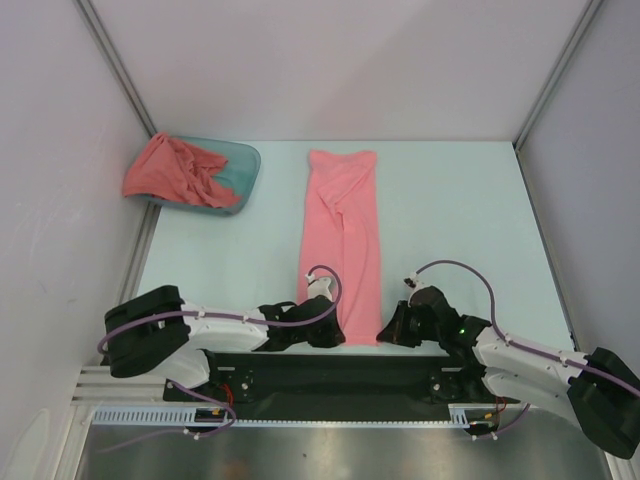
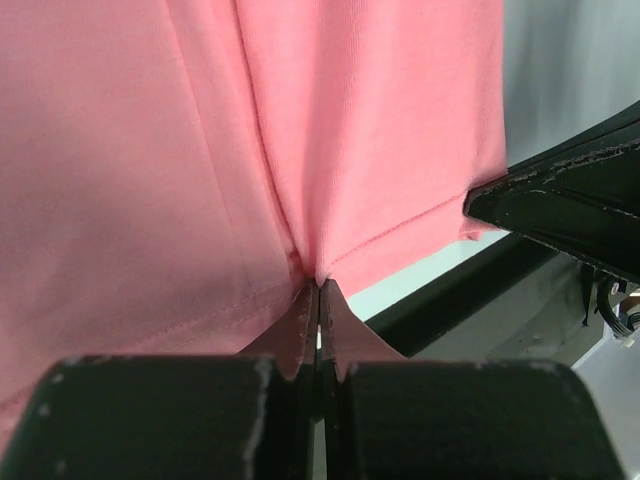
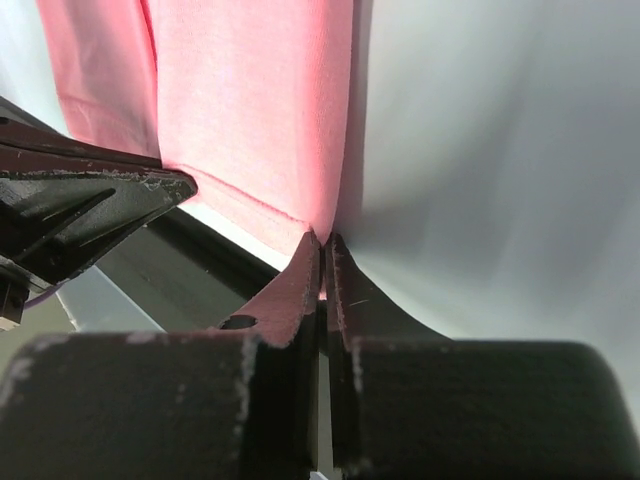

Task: Fold and stack the t-shirts
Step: Fold the tshirt

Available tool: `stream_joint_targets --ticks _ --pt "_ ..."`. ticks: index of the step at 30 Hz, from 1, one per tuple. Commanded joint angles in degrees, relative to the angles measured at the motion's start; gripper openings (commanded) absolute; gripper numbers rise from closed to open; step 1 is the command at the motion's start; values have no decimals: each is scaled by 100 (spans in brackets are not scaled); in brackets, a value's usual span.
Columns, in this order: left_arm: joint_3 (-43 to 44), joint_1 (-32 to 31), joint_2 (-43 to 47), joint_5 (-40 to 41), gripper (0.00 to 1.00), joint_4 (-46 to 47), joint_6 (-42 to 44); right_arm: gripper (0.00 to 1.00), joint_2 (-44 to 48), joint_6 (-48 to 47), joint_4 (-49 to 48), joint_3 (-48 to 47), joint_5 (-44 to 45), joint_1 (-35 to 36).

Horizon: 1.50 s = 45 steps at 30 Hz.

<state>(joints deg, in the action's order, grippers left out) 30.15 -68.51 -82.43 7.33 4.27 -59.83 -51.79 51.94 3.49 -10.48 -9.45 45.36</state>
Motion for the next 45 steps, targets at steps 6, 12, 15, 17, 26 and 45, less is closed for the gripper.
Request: stream_joint_targets --ticks 6,12,15,17,26,45 --pt "113 40 -247 -223 3 -76 182 0 -147 -62 390 81 75 -89" --pt "184 -57 332 -128 38 -259 568 0 64 -105 539 64 40 -107" --pt "280 -66 964 48 52 -775 779 0 134 -149 565 64 -4 -133" --pt "368 -48 1457 171 55 -1146 885 0 143 -184 583 46 -13 -159" --pt "-481 909 3565 401 61 -2923 991 0 90 -228 513 11 -136 -212" --pt "-2092 1516 3270 -1207 50 -1096 -2 0 196 -281 566 -24 -197 -221"
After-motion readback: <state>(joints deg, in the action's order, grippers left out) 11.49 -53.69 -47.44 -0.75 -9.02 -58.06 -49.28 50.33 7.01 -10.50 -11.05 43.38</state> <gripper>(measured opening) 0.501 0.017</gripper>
